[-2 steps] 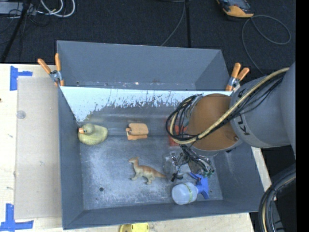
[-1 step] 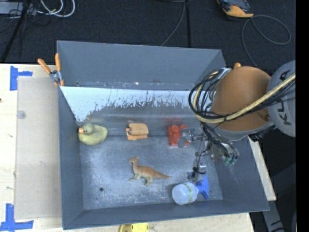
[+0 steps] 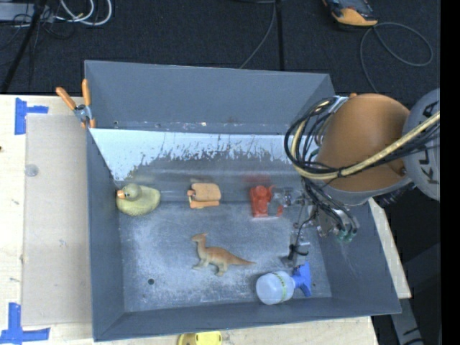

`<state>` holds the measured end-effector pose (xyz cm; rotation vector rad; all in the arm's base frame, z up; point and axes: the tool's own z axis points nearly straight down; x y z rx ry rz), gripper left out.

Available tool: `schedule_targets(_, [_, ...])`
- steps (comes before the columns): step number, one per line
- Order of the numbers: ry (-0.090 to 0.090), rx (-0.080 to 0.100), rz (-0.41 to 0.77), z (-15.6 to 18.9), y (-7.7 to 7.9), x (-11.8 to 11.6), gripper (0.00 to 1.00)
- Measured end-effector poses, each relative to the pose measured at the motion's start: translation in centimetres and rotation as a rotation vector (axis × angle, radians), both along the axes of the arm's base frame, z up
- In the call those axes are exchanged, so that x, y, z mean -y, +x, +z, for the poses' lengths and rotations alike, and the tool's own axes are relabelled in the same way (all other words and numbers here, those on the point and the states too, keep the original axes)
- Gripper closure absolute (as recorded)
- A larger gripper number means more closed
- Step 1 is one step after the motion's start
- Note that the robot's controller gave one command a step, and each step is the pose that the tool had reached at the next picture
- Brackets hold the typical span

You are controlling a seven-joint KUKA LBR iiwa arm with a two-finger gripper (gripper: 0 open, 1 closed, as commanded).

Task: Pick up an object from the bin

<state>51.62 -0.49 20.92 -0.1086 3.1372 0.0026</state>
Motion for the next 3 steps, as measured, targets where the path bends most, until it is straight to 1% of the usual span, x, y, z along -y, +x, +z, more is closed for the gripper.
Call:
schedule_targets(1, [0.000, 0.000, 0.061, -3.8, -1.7, -0.5, 0.00])
schedule_targets(2, [0.001, -0.006, 0.027, -6.5, -2.8, 0.1, 0.00])
schedule_targets(3, [0.001, -0.004, -0.022, -9.2, -3.4, -0.5, 0.00])
